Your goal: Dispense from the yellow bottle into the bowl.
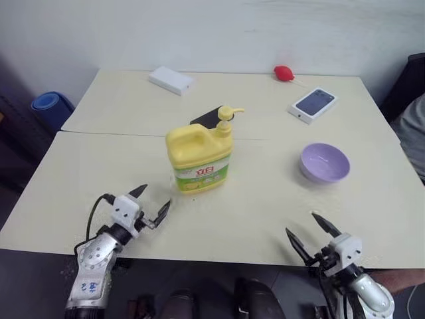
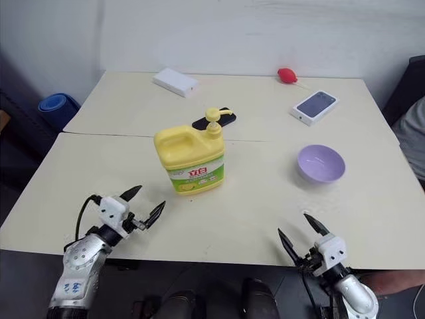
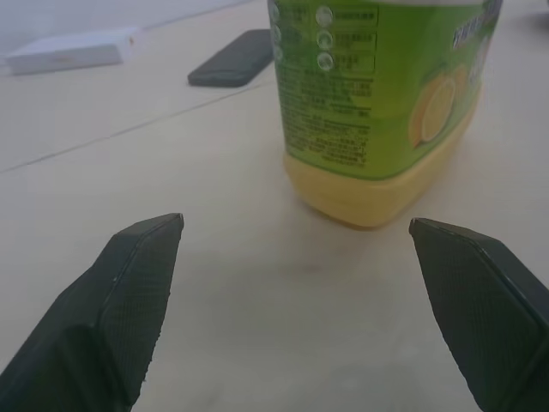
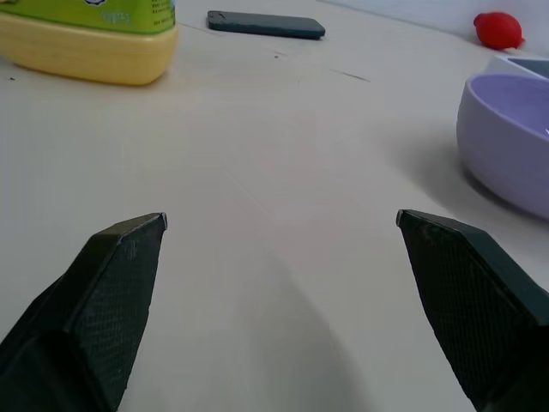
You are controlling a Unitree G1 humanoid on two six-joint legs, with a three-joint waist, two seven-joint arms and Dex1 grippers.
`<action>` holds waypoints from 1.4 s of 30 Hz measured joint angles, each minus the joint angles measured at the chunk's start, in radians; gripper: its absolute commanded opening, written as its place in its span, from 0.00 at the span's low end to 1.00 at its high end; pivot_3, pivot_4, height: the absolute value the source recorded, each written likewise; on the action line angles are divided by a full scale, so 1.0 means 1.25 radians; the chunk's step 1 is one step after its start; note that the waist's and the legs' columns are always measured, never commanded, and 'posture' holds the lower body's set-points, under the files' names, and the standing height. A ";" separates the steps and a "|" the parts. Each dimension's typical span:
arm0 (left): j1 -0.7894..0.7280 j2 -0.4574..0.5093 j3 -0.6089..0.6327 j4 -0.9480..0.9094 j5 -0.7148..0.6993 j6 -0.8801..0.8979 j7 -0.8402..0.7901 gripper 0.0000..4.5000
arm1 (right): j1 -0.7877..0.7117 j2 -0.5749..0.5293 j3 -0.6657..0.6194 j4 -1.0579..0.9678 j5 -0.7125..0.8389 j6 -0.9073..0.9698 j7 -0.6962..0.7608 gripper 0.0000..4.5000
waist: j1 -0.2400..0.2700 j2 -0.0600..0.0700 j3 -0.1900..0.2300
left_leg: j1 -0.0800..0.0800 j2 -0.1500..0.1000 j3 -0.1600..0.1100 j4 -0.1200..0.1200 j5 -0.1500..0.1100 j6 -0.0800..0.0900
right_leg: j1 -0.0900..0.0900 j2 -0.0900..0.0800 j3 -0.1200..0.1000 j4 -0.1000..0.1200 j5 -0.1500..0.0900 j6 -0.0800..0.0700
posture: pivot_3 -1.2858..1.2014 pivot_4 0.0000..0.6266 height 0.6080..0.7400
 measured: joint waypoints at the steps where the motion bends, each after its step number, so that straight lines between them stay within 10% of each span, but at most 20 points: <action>1: -0.001 0.002 -0.005 -0.001 -0.001 0.007 -0.006 1.00 | 0.000 0.000 0.000 0.000 0.000 0.000 -0.003 1.00 | -0.002 0.000 0.000 | 0.000 0.000 0.000 0.000 0.000 0.000 | 0.000 0.000 0.000 0.000 0.000 0.000 | 0.52 0.24 1.00; 18: 0.035 0.304 0.080 -0.372 -0.489 0.411 -0.355 1.00 | -0.046 -0.104 -0.187 0.013 0.112 0.088 -0.021 1.00 | -0.003 0.002 0.000 | 0.001 0.000 -0.001 0.000 0.000 -0.001 | 0.001 0.000 0.001 0.000 0.000 0.000 | 0.52 0.24 1.00; 27: -0.096 0.269 0.058 -0.397 -0.540 0.485 -0.314 1.00 | -0.448 -0.295 -0.039 0.102 0.081 0.449 0.099 1.00 | -0.004 0.003 0.001 | 0.001 0.001 0.000 0.000 0.001 -0.001 | 0.000 0.002 0.002 0.001 0.000 -0.001 | 0.52 0.24 1.00; 36: -0.124 0.242 0.034 -0.395 -0.524 0.496 -0.302 1.00 | -0.694 -0.296 0.100 0.348 -0.074 0.590 0.101 1.00 | 0.009 0.003 0.001 | -0.003 -0.002 -0.001 0.002 0.002 0.000 | -0.001 0.003 0.000 0.000 0.000 0.001 | 0.52 0.24 1.00; 42: -0.119 0.239 0.035 -0.405 -0.523 0.499 -0.296 1.00 | -0.750 -0.263 0.105 0.453 -0.109 0.586 0.103 0.61 | 0.005 0.003 0.001 | -0.003 -0.002 -0.001 0.002 0.002 0.000 | -0.001 0.003 0.000 0.000 0.000 0.001 | 0.52 0.24 1.00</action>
